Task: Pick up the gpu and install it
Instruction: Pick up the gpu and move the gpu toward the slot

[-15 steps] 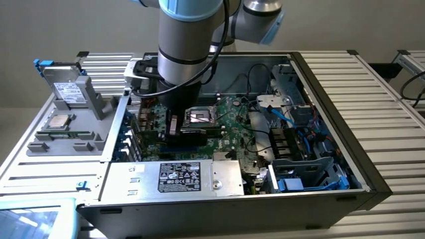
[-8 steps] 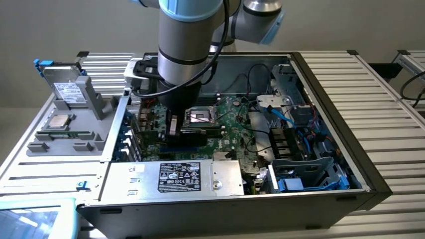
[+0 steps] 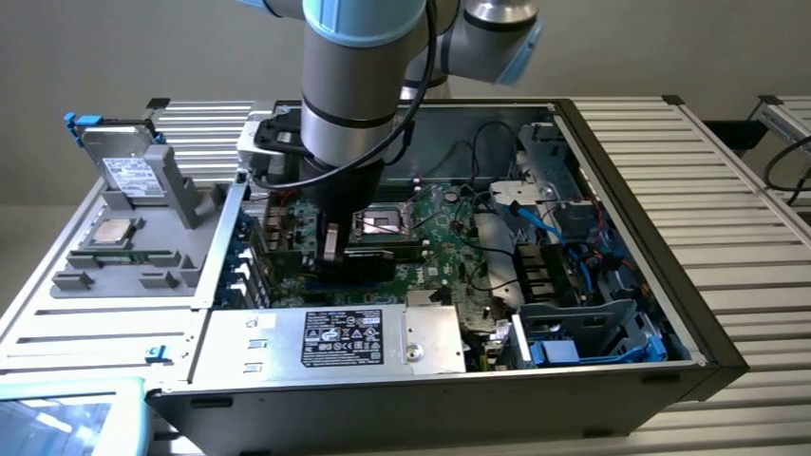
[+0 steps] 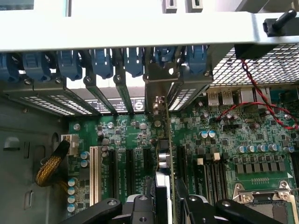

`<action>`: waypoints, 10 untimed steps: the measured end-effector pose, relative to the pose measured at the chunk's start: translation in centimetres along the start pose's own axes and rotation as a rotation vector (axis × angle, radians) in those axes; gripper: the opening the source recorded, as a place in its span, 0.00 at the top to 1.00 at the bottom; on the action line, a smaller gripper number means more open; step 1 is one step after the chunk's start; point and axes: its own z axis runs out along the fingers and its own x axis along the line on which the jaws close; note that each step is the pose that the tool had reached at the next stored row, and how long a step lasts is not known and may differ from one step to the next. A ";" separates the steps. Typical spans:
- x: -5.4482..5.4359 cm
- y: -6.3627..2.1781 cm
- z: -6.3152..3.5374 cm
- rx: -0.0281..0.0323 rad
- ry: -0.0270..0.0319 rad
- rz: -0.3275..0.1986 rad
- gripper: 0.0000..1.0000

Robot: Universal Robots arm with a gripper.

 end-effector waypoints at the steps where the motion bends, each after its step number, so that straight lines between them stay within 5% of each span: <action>1: 0.0 -0.01 0.07 -0.0001 0.0001 0.000 0.72; 10: 0.1 -0.03 0.18 -0.0003 0.0006 0.000 0.72</action>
